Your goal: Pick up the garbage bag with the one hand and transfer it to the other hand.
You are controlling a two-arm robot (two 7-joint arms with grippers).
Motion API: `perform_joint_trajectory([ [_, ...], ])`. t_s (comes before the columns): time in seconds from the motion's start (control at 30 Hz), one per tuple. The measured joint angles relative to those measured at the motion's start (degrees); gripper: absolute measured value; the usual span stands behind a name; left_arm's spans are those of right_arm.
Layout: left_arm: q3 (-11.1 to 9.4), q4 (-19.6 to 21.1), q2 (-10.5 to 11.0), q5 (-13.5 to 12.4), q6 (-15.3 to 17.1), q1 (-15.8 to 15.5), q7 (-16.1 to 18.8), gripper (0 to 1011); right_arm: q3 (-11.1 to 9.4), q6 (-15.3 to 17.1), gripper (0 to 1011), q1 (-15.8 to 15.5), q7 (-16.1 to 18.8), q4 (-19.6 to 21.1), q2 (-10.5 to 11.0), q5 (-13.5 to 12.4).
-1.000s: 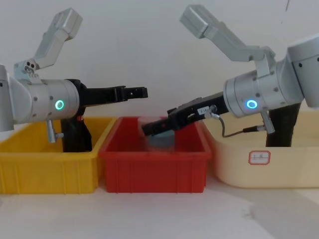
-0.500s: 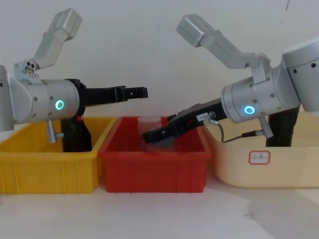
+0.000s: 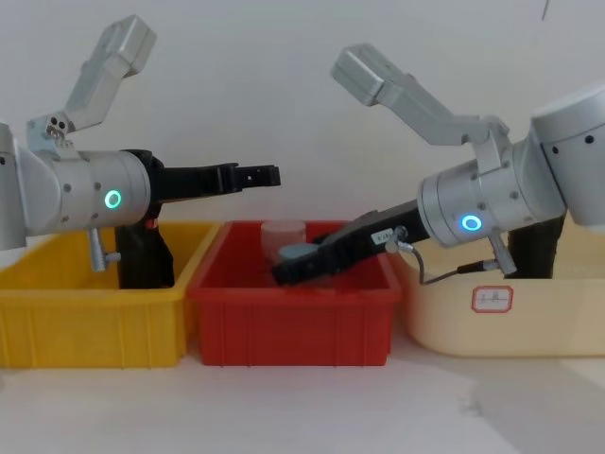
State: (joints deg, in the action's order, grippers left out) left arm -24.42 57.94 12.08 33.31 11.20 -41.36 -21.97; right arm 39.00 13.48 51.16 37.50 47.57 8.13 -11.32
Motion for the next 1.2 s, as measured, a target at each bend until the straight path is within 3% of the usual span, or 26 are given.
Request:
perform_joint_trajectory([
  [0.1,0.0,0.0,0.0,0.0,0.0,0.0,0.0,1002,0.0,-0.2,845,0.0,0.1,-0.3,-0.1,0.1],
  [0.13,0.0,0.0,0.0,0.0,0.0,0.0,0.0,1002,0.0,-0.3,774,0.0,0.1,-0.4,-0.1,0.2],
  [0.23,0.0,0.0,0.0,0.0,0.0,0.0,0.0,1002,-0.3,-0.5,690,-0.1,0.1,-0.6,-0.3,0.3],
  [0.33,0.0,0.0,0.0,0.0,0.0,0.0,0.0,1002,-0.5,-0.6,668,-0.2,0.1,-0.5,-0.3,0.3],
  [0.77,0.0,0.0,0.0,0.0,0.0,0.0,0.0,1002,-3.7,0.2,668,-1.6,-1.0,3.9,-0.2,-2.2],
  [1.2,0.0,0.0,0.0,0.0,0.0,0.0,0.0,1001,-9.3,1.1,668,-2.7,-3.5,12.5,1.4,-6.5],
])
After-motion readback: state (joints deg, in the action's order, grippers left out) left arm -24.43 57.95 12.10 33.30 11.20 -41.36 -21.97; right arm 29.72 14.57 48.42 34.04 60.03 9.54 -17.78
